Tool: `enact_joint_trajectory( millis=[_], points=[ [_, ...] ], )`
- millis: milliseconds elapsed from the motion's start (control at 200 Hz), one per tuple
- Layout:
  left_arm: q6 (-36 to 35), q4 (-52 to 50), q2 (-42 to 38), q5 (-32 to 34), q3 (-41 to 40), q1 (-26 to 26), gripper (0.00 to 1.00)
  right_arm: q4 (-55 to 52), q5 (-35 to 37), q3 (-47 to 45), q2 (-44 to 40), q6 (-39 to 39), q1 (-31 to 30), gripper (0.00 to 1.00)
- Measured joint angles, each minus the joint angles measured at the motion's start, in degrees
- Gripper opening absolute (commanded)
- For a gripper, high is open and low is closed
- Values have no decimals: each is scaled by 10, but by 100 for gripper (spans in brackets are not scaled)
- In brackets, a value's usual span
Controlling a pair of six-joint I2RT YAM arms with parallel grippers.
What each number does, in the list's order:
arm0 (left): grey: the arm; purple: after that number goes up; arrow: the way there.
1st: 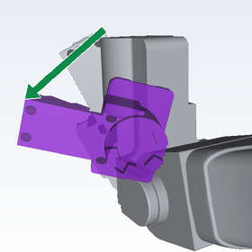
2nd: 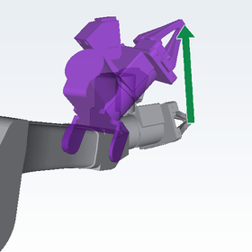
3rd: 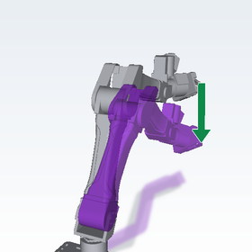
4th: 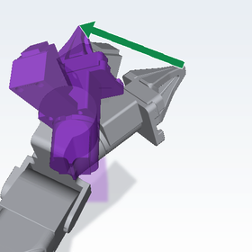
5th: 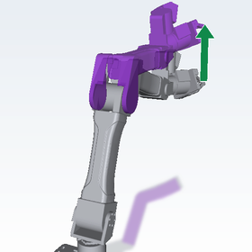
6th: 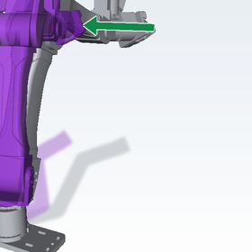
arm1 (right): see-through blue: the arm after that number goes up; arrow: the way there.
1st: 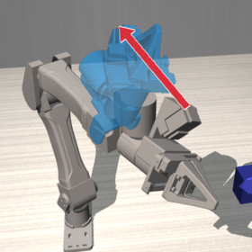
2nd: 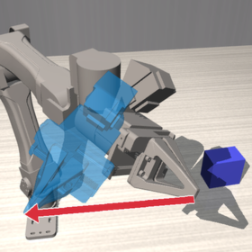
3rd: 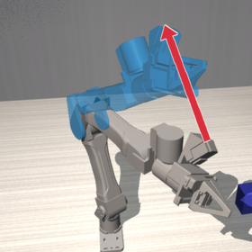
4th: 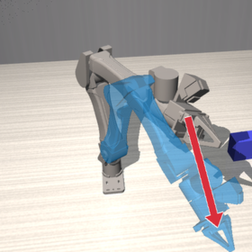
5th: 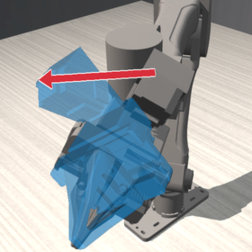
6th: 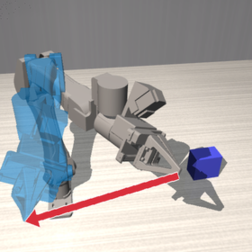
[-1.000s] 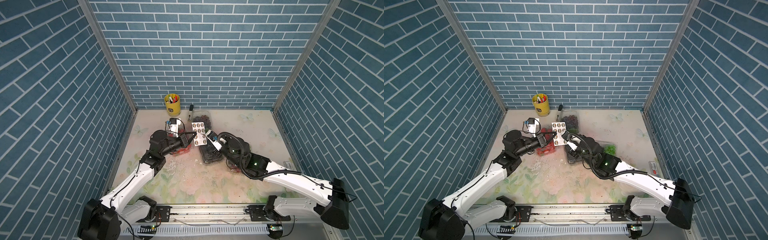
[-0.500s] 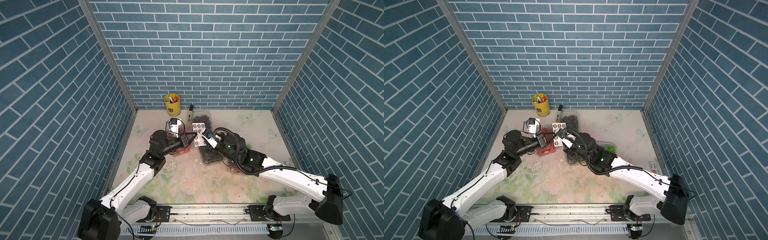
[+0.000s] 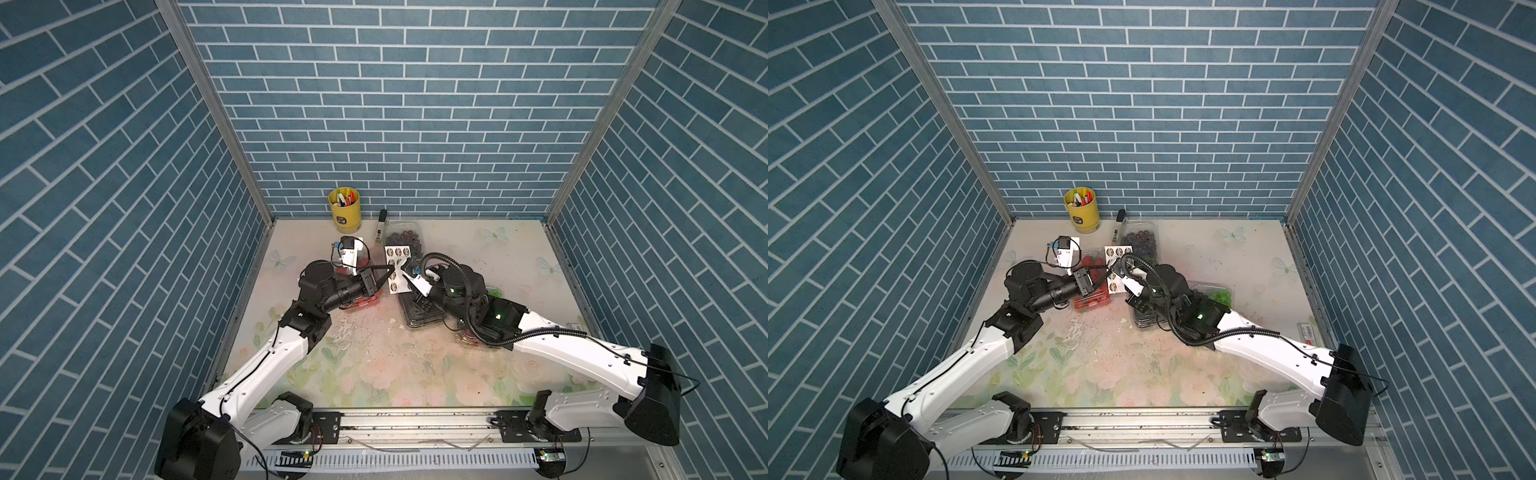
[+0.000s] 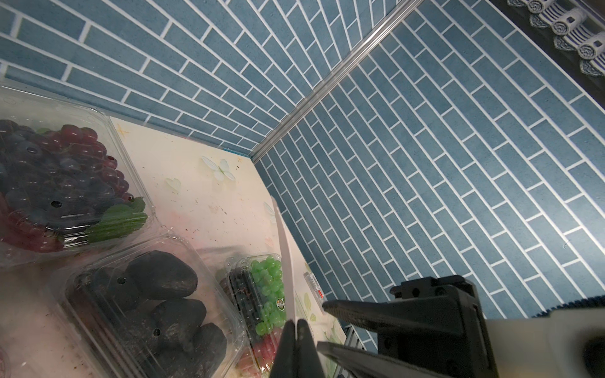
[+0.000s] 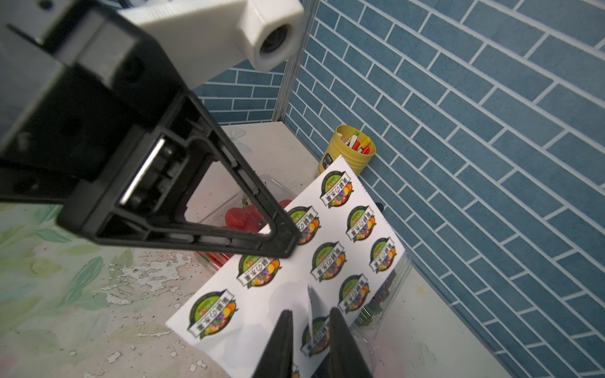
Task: Label fruit boxes
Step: Tear off the label from the label sticker.
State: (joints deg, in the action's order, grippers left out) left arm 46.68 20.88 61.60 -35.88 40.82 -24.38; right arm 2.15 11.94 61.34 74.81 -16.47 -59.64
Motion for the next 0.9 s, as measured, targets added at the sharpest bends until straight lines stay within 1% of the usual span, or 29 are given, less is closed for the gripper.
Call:
enact_joint_trajectory(
  millis=[550, 615, 765, 810, 840, 900],
  points=[
    [0, 0, 0, 0, 0, 0, 0, 0, -3, 0, 5, 1, 3, 16],
    [0, 0, 0, 0, 0, 0, 0, 0, -3, 0, 5, 1, 3, 12],
    [1, 0, 0, -2, 0, 0, 0, 1, -6, 0, 6, 2, 4, 11],
    [1, 0, 0, -2, 0, 0, 0, 1, -6, 0, 7, 2, 4, 5],
    [1, 0, 0, -2, 0, 0, 0, 1, -7, 0, 8, 2, 4, 0],
    [1, 0, 0, -2, 0, 0, 0, 1, -8, 0, 10, 5, 5, 0]
  ],
)
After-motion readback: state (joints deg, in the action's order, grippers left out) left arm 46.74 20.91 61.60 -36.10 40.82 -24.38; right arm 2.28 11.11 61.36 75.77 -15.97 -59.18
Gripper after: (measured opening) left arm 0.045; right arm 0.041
